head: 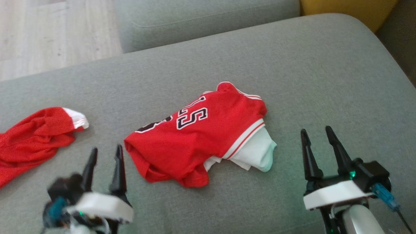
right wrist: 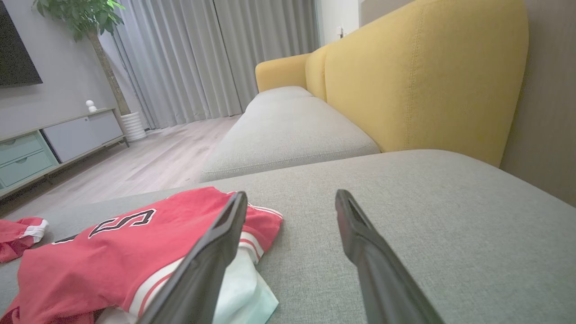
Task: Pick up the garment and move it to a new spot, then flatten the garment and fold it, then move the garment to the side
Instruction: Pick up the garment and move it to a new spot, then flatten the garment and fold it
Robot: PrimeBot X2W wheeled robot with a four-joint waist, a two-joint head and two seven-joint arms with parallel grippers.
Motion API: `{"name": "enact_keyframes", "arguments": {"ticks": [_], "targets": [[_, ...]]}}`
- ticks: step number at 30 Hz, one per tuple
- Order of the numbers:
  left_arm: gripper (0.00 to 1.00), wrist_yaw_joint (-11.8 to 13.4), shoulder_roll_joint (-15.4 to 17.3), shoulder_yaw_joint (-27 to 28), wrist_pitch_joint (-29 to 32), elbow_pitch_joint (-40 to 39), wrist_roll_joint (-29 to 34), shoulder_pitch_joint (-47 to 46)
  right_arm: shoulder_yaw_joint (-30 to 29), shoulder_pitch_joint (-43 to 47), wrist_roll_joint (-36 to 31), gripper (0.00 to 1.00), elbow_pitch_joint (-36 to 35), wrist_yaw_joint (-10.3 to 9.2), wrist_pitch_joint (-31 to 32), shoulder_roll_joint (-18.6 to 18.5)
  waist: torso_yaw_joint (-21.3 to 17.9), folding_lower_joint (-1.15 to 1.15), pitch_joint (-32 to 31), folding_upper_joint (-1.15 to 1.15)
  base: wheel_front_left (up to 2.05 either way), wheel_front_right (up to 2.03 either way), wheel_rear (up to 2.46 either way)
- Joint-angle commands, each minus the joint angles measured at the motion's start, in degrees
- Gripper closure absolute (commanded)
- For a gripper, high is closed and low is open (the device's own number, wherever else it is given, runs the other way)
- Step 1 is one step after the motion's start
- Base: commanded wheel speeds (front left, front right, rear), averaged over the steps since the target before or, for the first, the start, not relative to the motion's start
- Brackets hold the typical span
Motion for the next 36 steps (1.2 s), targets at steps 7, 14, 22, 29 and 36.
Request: {"name": "enact_keyframes", "arguments": {"ticks": [7, 14, 22, 29, 36], "targets": [[0.0, 2.42, -4.01, 0.13, -11.98, 1.48, 3.79, 2.74, -1.27, 1.98, -1.28, 0.0, -3.6, 0.44, -0.62, -0.43, 3.02, 0.0, -1.8, 0.0, 0.0, 0.0, 0.0], [0.0, 3.38, -6.7, 1.12, -15.0, 3.14, 8.57, 5.06, -2.93, 4.47, -1.59, 0.0, -3.8, 0.44, -0.62, -0.42, 4.53, 0.0, -2.99, 0.0, 0.0, 0.0, 0.0], [0.0, 0.82, -7.78, 4.59, -15.04, 4.56, 14.1, 8.88, -3.1, 4.88, -2.04, 0.0, -3.31, 0.44, -0.62, -0.43, 5.3, 0.0, -3.41, 0.0, 0.0, 0.0, 0.0], [0.0, -1.24, -9.07, 6.21, -15.05, 5.52, 15.78, 8.52, -2.73, 4.61, -2.11, 0.0, -3.06, 0.44, -0.62, -0.42, 5.86, 0.0, -3.11, 0.0, 0.0, 0.0, 0.0], [0.0, -3.85, -9.9, 3.98, -15.05, 5.23, 15.48, 7.53, -1.67, 3.78, -1.92, 0.0, -2.67, 0.44, -0.62, -0.4, 4.49, 0.0, -2.82, 0.0, 0.0, 0.0, 0.0]]}}
